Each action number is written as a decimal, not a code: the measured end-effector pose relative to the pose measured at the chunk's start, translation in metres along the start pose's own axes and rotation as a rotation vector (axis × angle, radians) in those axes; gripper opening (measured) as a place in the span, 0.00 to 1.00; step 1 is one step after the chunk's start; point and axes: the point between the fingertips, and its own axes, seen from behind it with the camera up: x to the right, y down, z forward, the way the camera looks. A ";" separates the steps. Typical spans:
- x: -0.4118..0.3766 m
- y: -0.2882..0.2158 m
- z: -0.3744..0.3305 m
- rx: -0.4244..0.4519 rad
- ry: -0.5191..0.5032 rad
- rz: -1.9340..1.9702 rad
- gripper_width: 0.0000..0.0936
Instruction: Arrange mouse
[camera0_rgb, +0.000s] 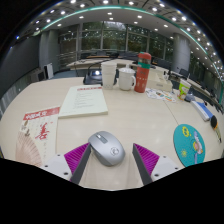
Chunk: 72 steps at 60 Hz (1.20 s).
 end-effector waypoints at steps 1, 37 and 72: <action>0.001 -0.002 0.003 0.000 0.002 0.001 0.91; -0.012 -0.031 0.036 0.013 -0.063 -0.026 0.41; 0.202 -0.164 -0.092 0.279 -0.031 0.128 0.38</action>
